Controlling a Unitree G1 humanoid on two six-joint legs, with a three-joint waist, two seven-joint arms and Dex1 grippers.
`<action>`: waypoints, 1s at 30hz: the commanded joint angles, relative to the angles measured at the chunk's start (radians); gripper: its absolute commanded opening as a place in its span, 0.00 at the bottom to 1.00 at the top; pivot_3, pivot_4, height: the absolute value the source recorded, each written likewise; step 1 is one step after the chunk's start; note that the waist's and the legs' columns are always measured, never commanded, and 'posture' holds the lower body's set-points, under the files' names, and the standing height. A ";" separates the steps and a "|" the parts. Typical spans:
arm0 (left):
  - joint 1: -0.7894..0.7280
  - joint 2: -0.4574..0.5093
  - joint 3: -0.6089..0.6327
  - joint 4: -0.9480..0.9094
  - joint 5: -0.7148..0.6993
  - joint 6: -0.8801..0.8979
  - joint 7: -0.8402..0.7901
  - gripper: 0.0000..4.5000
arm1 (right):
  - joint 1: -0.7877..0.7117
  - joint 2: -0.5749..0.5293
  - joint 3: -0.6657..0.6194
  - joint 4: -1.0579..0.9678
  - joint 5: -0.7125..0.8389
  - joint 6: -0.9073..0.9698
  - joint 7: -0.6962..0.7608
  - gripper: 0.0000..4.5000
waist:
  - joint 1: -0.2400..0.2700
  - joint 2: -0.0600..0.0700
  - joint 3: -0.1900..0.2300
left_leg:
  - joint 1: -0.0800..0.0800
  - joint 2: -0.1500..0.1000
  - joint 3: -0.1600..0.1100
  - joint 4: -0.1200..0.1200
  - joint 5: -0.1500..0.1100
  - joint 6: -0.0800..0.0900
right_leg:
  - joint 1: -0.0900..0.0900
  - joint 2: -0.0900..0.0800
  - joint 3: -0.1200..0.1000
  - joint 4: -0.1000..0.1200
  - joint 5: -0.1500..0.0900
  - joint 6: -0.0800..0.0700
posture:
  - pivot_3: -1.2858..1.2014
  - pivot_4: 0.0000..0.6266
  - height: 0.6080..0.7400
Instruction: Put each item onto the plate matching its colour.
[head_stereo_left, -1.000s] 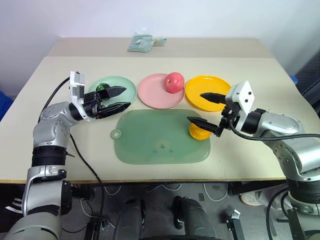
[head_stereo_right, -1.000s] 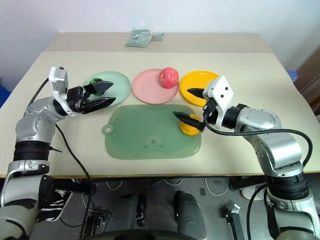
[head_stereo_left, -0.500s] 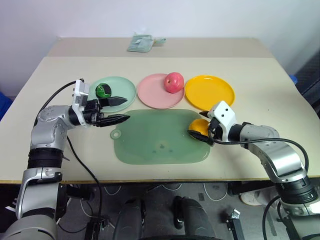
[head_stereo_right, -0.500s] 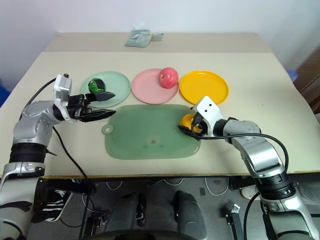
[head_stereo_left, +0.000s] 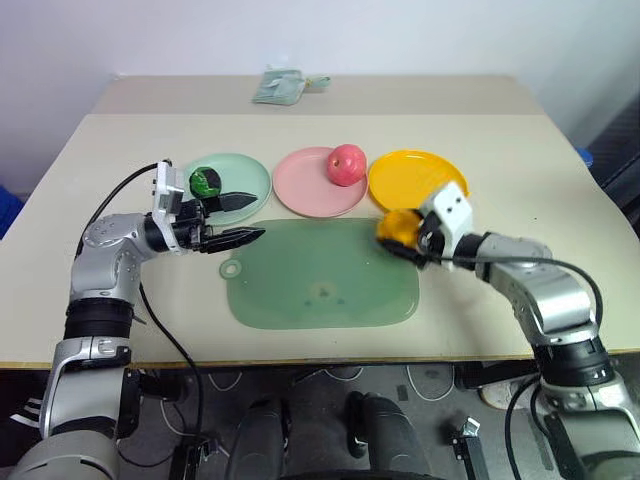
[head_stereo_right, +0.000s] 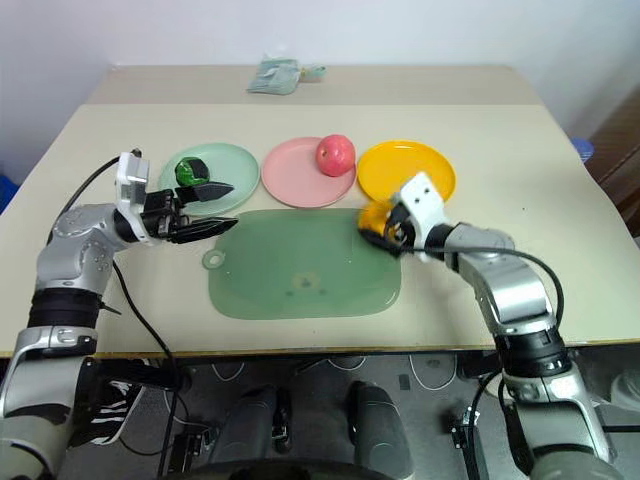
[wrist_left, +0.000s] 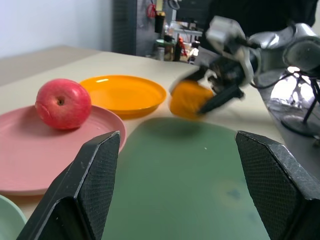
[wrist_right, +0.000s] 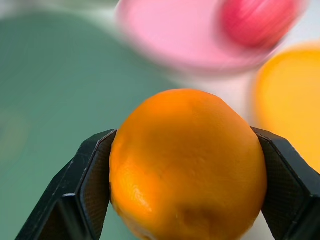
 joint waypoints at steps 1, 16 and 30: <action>-0.035 -0.020 0.010 0.014 0.024 -0.064 0.044 0.83 | -0.142 0.029 -0.061 0.196 -0.089 -0.157 -0.128 0.72 | 0.000 0.000 0.000 | 0.000 0.000 0.000 0.000 0.000 0.000 | 0.000 0.000 0.000 0.000 0.000 0.000 | 0.52 0.24 1.00; 0.013 -0.030 0.025 -0.109 0.021 -0.056 0.149 0.83 | -0.493 0.131 -0.077 1.101 -0.220 -0.624 -0.220 0.99 | -0.029 0.001 0.001 | 0.000 0.000 0.001 -0.002 0.000 0.000 | -0.001 0.000 0.001 0.000 0.002 0.004 | 0.52 0.24 1.00; 0.104 0.011 0.056 -0.188 -0.014 -0.037 0.160 0.83 | -0.022 -0.010 -0.161 0.094 0.197 -0.385 0.295 0.99 | -0.013 0.002 0.000 | 0.000 0.000 0.001 -0.002 0.000 0.000 | 0.000 -0.001 0.000 -0.001 0.002 0.004 | 0.52 0.24 1.00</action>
